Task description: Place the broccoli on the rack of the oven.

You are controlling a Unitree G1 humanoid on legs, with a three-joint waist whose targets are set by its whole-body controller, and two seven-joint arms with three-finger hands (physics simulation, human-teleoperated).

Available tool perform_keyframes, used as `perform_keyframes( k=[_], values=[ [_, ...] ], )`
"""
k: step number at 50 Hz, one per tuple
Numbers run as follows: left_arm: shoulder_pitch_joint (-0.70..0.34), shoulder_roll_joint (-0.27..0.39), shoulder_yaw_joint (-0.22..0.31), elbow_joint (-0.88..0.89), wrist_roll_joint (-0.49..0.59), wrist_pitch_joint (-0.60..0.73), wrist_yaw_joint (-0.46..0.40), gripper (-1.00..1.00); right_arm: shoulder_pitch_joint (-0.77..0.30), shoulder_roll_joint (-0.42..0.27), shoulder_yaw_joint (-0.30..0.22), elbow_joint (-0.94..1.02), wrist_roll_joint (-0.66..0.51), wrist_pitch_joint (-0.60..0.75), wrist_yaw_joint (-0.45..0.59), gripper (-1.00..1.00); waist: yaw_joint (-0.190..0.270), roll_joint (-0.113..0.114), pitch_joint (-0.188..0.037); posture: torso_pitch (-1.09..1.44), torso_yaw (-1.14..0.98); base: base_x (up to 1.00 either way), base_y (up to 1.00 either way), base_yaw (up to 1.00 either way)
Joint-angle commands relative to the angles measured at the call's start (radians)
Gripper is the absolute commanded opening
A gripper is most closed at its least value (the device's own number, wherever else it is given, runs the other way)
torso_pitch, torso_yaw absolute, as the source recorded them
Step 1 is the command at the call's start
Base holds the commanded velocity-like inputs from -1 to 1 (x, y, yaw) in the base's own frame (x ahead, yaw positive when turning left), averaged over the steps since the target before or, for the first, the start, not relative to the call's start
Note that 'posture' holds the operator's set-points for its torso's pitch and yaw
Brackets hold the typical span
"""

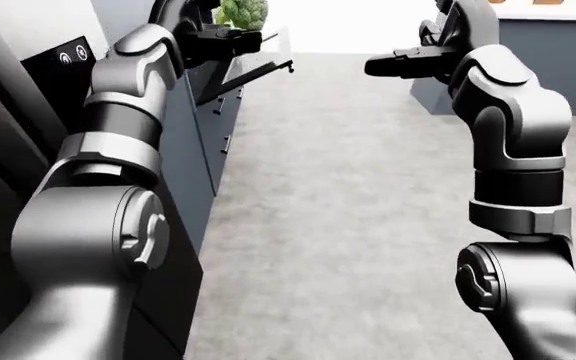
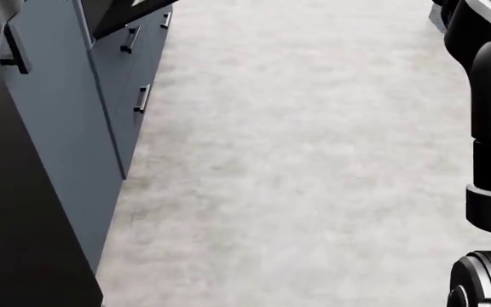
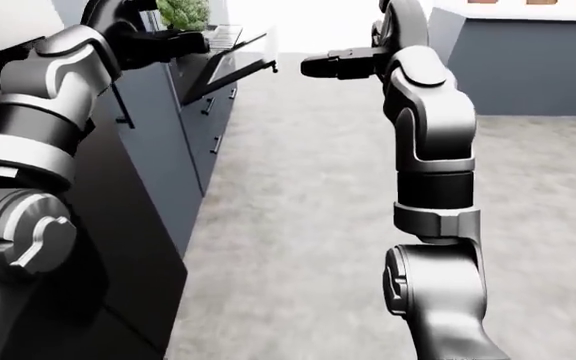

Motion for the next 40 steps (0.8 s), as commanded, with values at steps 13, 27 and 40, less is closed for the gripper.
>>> perform_keyframes(
  k=[13, 27, 40],
  values=[
    [-0.036, 0.009, 0.002, -0.037, -0.010, -0.022, -0.005, -0.22, -0.029, -0.005, -0.008, -0.011, 0.005, -0.025, -0.013, 1.00, -0.026, 0.093, -0.017, 0.00, 0.00, 0.28, 0.00, 0.00],
    [-0.042, 0.011, 0.003, -0.036, -0.011, -0.019, -0.002, -0.22, -0.033, -0.010, -0.006, -0.009, 0.006, -0.021, -0.011, 1.00, -0.012, 0.069, -0.015, 0.00, 0.00, 0.28, 0.00, 0.00],
    [-0.044, 0.010, 0.003, -0.036, -0.011, -0.019, -0.003, -0.22, -0.033, -0.010, -0.007, -0.014, 0.004, -0.020, -0.009, 1.00, -0.015, 0.044, -0.013, 0.00, 0.00, 0.28, 0.00, 0.00]
  ],
)
